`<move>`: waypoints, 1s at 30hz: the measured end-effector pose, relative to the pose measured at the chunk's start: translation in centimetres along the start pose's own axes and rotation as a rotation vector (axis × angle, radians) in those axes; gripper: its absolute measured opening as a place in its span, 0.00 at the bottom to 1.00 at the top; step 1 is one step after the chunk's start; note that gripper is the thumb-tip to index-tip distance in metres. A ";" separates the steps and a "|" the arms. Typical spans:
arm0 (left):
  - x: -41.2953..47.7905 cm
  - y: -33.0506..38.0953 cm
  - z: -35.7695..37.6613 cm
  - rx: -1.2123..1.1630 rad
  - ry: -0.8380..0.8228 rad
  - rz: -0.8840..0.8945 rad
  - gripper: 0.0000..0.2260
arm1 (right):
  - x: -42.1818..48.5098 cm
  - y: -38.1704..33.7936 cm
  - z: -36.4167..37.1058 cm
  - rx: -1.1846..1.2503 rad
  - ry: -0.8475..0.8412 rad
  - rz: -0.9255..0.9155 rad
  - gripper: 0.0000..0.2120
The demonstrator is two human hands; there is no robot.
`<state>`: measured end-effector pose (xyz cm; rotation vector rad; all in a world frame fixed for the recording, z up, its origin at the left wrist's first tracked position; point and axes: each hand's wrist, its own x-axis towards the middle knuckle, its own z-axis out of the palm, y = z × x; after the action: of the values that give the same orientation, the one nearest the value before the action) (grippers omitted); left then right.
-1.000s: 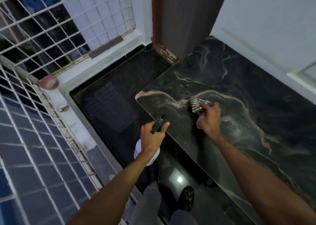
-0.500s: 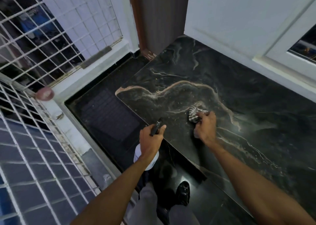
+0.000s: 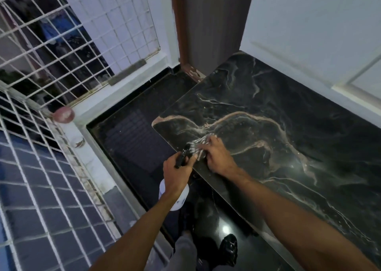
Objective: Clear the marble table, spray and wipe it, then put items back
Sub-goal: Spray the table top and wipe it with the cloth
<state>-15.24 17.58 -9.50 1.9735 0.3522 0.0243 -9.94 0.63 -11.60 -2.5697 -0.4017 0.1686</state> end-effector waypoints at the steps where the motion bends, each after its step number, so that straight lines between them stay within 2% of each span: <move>1: 1.2 -0.1 -0.6 -0.012 0.013 -0.006 0.21 | 2.1 0.6 -0.3 0.008 0.074 0.115 0.25; 3: 3.0 -0.3 -1.7 0.007 0.026 -0.015 0.22 | 5.6 0.4 -0.6 0.048 0.188 0.412 0.25; 4: 3.8 -0.2 -2.2 0.018 0.022 -0.017 0.22 | 7.0 -1.0 -0.1 0.037 0.173 0.420 0.26; 7: 6.7 0.2 -3.7 0.012 -0.002 -0.002 0.18 | 9.1 -5.0 2.4 -0.041 -0.018 0.005 0.25; 8: 7.7 0.2 -4.1 0.007 -0.009 0.002 0.17 | 10.0 -4.8 2.4 -0.058 -0.030 -0.076 0.25; 9: 8.9 0.0 -4.4 0.008 -0.004 0.008 0.17 | 11.4 -3.8 1.9 -0.067 -0.003 -0.040 0.27; 12: 11.2 0.4 -5.5 -0.017 0.032 0.012 0.19 | 15.3 -0.5 -0.1 0.003 0.244 0.509 0.28; 13: 11.8 0.8 -5.7 -0.024 0.033 0.011 0.18 | 15.9 -0.9 -0.2 -0.020 0.261 0.559 0.28; 14: 12.3 1.2 -5.8 -0.022 0.022 0.016 0.18 | 16.3 -1.6 0.0 -0.064 0.211 0.484 0.28; 17: 13.3 2.3 -5.7 0.016 -0.024 0.048 0.13 | 16.5 -1.9 0.5 -0.138 0.015 0.042 0.29; 18: 13.6 2.5 -5.6 0.023 -0.037 0.060 0.12 | 17.2 -0.7 -0.3 -0.146 0.023 0.043 0.28; 20: 14.0 2.6 -5.4 0.027 -0.043 0.097 0.12 | 18.5 2.4 -2.5 -0.107 0.176 0.380 0.26; 21: 13.9 2.7 -5.2 0.034 -0.039 0.123 0.12 | 18.2 3.6 -3.4 -0.083 0.242 0.555 0.25; 22: 13.6 2.8 -4.9 0.036 -0.040 0.143 0.11 | 17.2 3.7 -3.6 -0.096 0.241 0.622 0.26; 23: 13.1 3.0 -4.5 0.033 -0.050 0.159 0.09 | 15.6 3.0 -3.2 -0.127 0.200 0.573 0.27; 25: 11.6 3.7 -3.1 0.020 -0.097 0.160 0.09 | 11.0 1.0 -1.8 -0.100 0.109 0.325 0.28; 27: 10.1 4.3 -1.4 0.023 -0.168 0.139 0.12 | 6.1 -0.1 -0.7 -0.029 0.042 0.216 0.29; 28: 9.2 4.6 -0.5 0.022 -0.202 0.143 0.15 | 4.2 0.3 -0.7 -0.006 0.063 0.235 0.29; 30: 7.0 5.0 1.5 0.035 -0.261 0.157 0.21 | 0.6 2.2 -1.9 0.067 0.225 0.452 0.28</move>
<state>-7.15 16.15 -6.67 2.0059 0.0277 -0.1383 -8.41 -1.92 -11.16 -2.5387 0.2679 0.0499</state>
